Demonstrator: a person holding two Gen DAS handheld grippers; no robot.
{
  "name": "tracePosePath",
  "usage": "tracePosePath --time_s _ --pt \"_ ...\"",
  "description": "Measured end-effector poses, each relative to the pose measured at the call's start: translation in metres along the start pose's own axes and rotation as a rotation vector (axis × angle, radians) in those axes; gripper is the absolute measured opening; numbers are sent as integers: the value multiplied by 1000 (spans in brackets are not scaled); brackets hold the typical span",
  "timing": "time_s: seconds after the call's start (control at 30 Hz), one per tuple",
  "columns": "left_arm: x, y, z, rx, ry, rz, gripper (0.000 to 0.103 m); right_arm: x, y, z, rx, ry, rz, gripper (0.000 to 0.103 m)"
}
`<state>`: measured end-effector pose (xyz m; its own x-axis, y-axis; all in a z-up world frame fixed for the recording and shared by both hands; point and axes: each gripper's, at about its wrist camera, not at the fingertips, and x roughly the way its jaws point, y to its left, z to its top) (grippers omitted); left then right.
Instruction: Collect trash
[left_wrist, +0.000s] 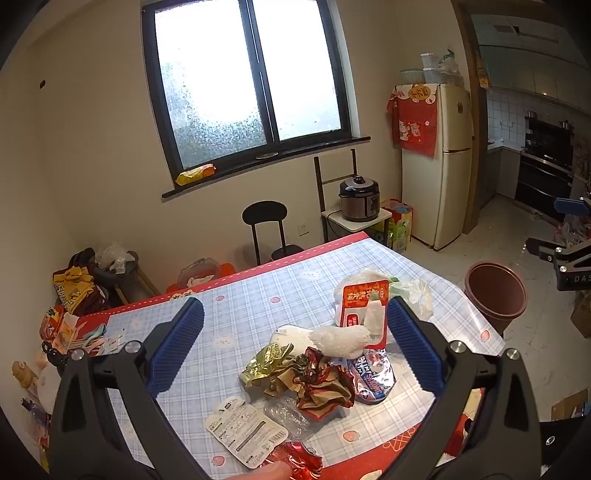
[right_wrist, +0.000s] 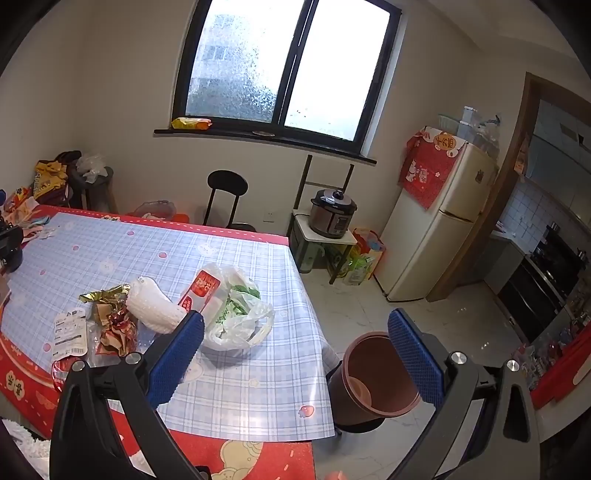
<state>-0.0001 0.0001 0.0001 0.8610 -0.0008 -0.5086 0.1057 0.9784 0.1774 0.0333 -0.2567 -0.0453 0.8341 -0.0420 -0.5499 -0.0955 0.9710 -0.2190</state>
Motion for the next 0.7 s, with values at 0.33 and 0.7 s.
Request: tracePosePath --time_s 0.33,0.7 --pt "1 1 0 0 -1 4 97 2 1 3 -2 -1 -4 98" --pt "1 3 2 -2 0 11 97 6 3 4 -11 1 3 98"
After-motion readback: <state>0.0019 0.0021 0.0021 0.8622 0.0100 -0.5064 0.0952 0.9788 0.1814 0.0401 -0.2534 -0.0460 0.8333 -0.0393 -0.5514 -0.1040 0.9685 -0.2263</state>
